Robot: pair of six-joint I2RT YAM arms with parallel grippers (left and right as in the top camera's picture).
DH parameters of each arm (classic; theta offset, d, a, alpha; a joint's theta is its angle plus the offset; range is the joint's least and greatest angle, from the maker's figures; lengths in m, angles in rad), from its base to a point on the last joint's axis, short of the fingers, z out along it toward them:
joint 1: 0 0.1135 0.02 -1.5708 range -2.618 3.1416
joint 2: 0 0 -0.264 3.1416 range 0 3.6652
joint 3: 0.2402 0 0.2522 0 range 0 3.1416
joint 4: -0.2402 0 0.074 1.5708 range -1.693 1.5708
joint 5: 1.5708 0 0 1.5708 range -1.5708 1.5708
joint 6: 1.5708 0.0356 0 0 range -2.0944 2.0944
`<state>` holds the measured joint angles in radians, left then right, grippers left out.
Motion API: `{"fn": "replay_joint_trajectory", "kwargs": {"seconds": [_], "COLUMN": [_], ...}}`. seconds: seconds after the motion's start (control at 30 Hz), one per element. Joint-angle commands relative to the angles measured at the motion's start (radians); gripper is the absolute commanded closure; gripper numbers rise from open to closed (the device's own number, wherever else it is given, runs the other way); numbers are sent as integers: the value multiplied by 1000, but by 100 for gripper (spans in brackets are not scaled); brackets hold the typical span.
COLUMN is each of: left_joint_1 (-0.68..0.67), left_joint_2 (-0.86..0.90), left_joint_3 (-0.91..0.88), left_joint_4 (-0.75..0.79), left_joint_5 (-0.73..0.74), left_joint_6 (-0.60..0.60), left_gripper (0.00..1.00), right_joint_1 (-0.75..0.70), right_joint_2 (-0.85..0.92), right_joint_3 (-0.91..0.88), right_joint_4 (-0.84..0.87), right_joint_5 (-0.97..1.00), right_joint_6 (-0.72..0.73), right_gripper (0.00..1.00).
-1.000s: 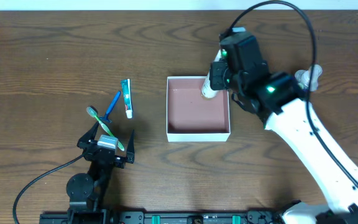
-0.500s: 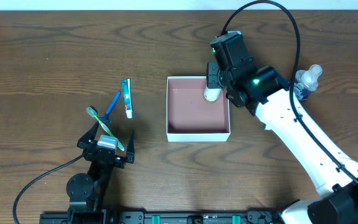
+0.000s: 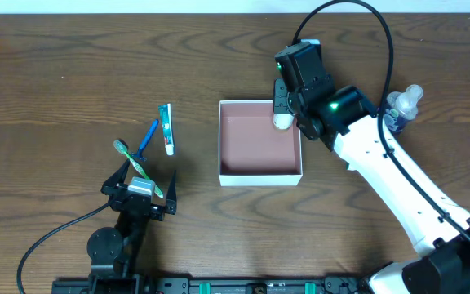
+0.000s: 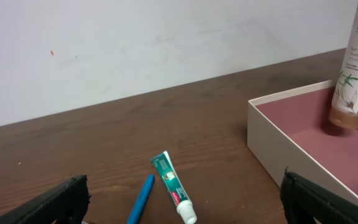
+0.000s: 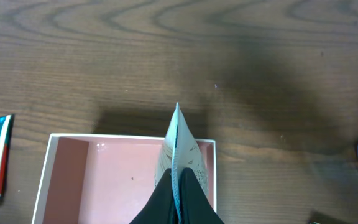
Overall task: Pack container
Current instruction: 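Carry the Pantene bottle into the box's back-right corner and release, then move the right gripper to the blue soap pump bottle and grasp it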
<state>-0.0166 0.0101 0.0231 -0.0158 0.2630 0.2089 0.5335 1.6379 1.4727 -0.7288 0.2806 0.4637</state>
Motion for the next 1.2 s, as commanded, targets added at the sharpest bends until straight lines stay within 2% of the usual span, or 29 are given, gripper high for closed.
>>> {"fn": "replay_joint_trajectory", "kwargs": {"seconds": [0.0,0.1,0.23,0.3,0.33,0.4,0.6,0.83,1.0,1.17], "left_joint_1": [4,4,4,4,4,4,4,4,4,4], "left_joint_2": [-5,-5,-5,-5,-5,-5,-5,-5,-5,-5], "left_joint_3": [-19,-19,-19,-19,-19,-19,-19,-19,-19,-19], "left_joint_4": [-32,-32,-32,-32,-32,-32,-32,-32,-32,-32], "left_joint_5": [10,10,10,10,10,10,10,10,10,10], "left_joint_6": [-5,-5,-5,-5,-5,-5,-5,-5,-5,-5], "left_gripper": [2,2,2,2,2,2,2,2,2,2], "right_joint_1": [2,2,1,1,0,0,0,-10,-128,-357], "right_joint_2": [22,38,60,64,64,64,50,-21,-74,-87], "right_joint_3": [18,18,18,18,18,18,48,245,343,343], "right_joint_4": [16,16,22,24,25,30,31,-120,-268,-374], "right_joint_5": [38,38,40,48,53,57,60,60,41,-100], "right_joint_6": [14,15,14,14,14,14,-16,-58,-63,-116], "right_gripper": [99,98,91,82,69,60,49,36,29,22]}}
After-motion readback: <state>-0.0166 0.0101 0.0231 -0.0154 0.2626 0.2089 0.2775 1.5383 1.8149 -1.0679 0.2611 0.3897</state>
